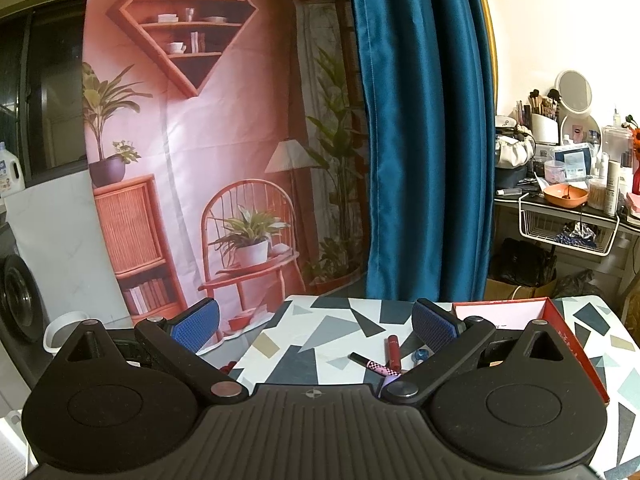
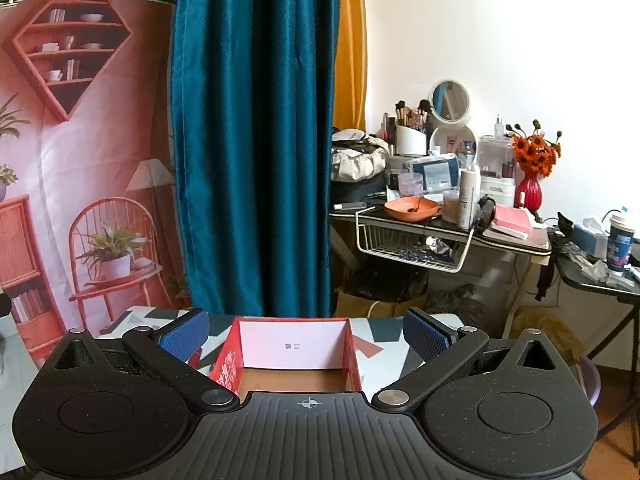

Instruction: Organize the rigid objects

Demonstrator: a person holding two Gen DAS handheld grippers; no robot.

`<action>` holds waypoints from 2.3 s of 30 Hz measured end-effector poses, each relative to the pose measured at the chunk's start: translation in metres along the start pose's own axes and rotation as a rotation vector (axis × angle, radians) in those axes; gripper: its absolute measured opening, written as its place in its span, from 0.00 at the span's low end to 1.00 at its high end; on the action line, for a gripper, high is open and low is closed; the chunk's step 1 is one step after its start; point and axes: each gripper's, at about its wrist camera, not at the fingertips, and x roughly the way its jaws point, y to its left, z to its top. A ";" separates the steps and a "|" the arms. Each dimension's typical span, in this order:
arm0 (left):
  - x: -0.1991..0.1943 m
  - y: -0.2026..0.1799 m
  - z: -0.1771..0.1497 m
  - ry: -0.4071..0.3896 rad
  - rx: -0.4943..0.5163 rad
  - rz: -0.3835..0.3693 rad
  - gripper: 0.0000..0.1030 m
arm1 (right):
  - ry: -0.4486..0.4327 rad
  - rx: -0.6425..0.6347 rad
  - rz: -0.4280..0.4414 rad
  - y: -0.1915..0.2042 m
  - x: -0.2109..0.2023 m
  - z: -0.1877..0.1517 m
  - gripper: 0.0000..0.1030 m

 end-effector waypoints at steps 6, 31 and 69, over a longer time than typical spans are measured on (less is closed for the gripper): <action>0.001 0.001 0.001 0.006 -0.002 -0.001 1.00 | 0.000 0.000 0.000 0.001 0.001 0.000 1.00; 0.001 0.003 -0.001 0.002 -0.009 -0.011 1.00 | 0.007 0.002 0.008 0.001 0.001 -0.002 1.00; 0.177 -0.024 -0.050 0.279 0.094 0.020 1.00 | 0.372 -0.001 -0.035 -0.067 0.211 -0.094 0.58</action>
